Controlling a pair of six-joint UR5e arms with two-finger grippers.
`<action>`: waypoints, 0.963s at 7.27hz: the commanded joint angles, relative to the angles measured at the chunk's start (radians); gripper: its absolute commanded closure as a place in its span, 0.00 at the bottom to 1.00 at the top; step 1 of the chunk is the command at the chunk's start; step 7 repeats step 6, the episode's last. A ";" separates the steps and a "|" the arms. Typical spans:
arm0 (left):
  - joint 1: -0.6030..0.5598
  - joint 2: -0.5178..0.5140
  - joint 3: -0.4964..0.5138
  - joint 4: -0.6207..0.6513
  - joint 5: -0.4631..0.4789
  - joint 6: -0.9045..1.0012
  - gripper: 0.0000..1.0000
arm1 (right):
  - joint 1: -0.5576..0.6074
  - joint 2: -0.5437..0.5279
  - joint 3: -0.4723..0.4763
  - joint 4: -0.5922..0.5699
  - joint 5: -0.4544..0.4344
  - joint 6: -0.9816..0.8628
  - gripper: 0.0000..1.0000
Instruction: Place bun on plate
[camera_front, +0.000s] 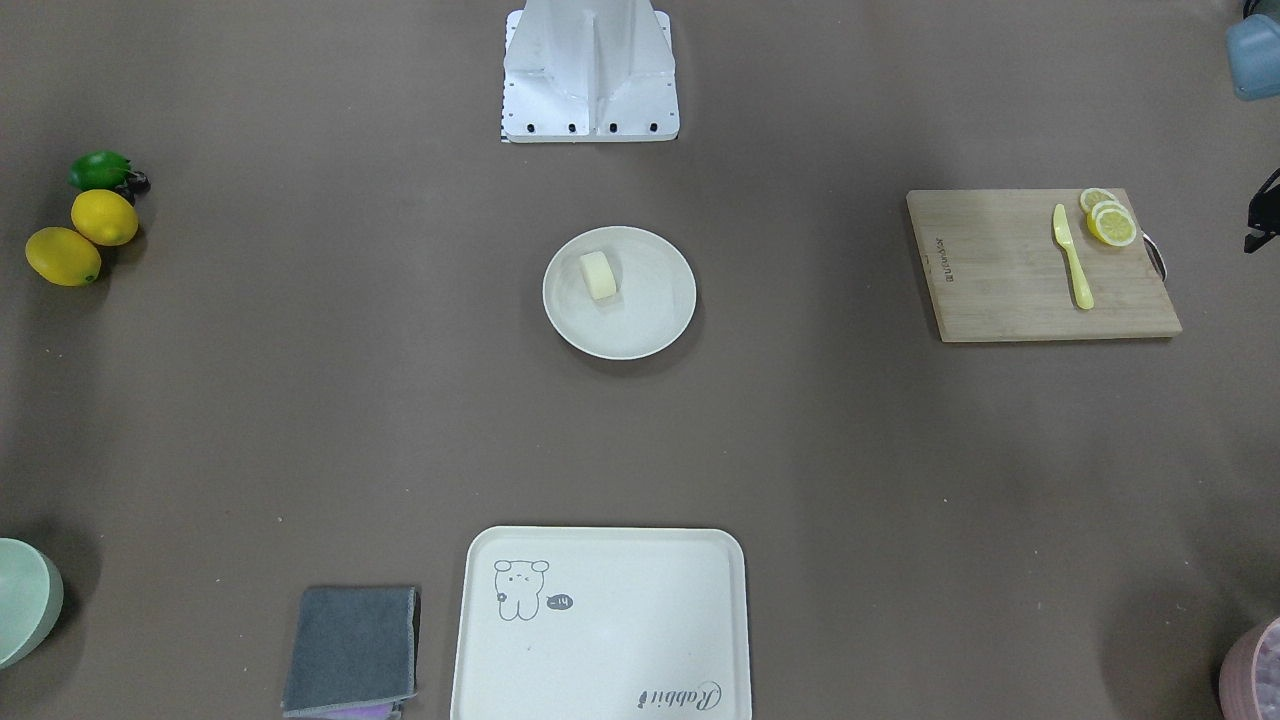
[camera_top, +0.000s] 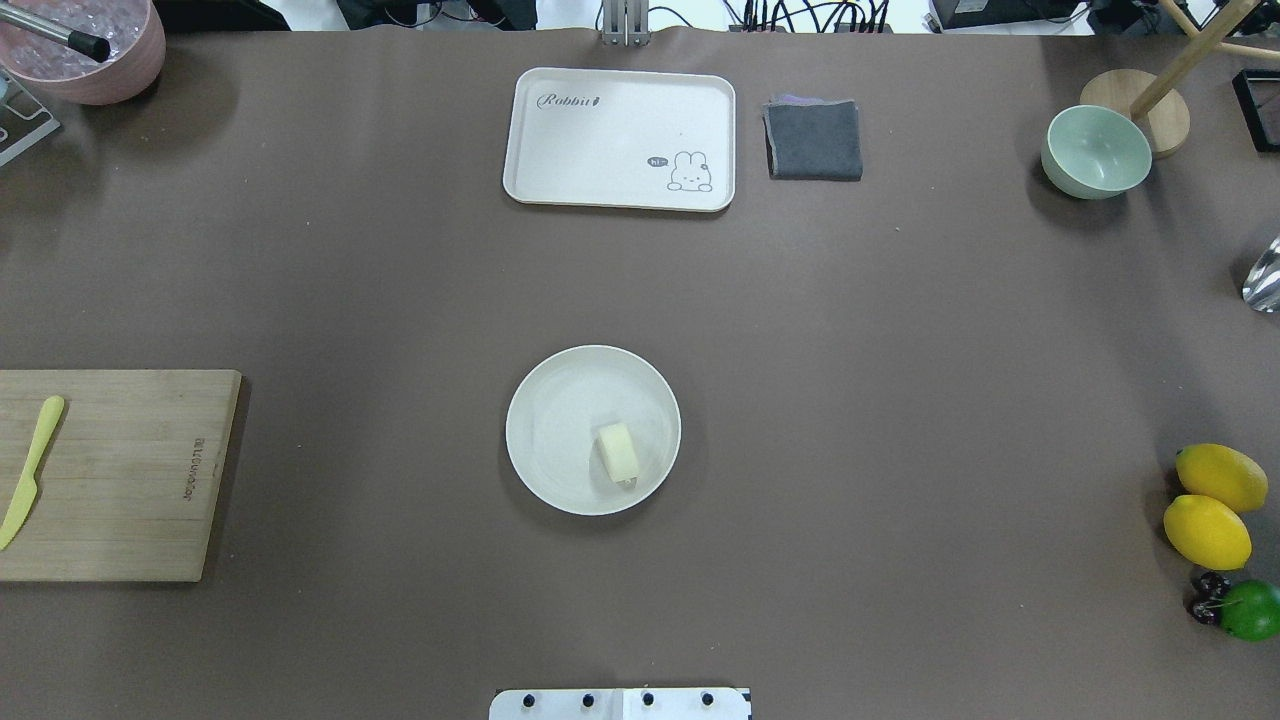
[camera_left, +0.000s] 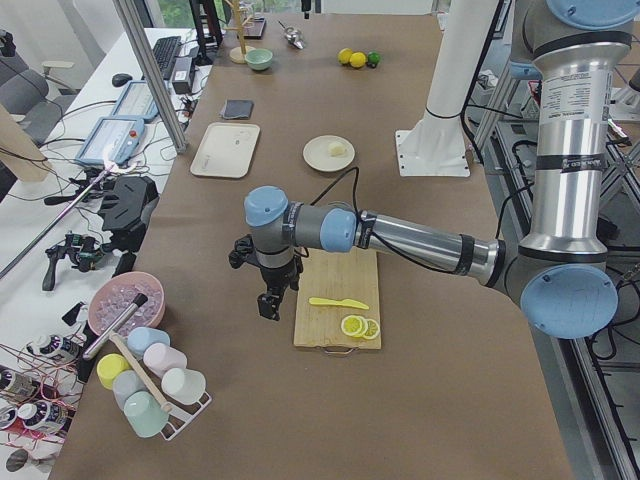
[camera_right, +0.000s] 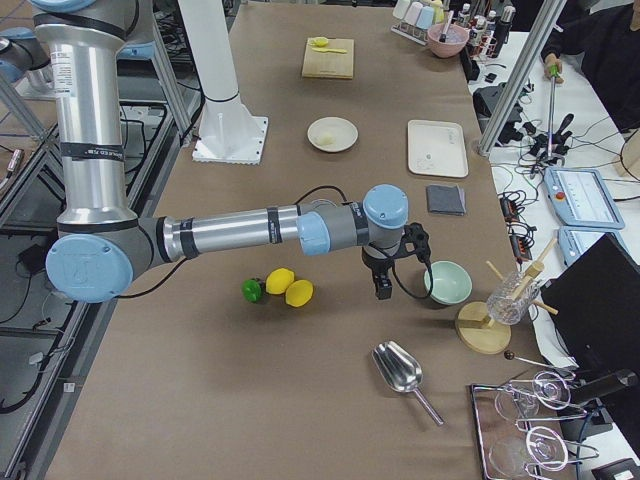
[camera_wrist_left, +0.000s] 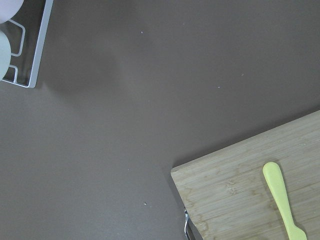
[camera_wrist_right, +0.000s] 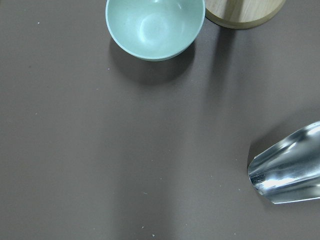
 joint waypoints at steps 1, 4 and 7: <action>-0.001 -0.005 0.000 0.003 -0.074 0.000 0.02 | 0.003 0.000 -0.004 -0.003 0.002 0.002 0.00; -0.004 -0.005 0.003 0.005 -0.073 0.003 0.02 | 0.004 0.002 -0.007 -0.002 0.001 0.002 0.00; -0.017 -0.005 -0.005 0.005 -0.073 0.005 0.02 | 0.017 0.003 -0.007 -0.002 0.001 0.002 0.00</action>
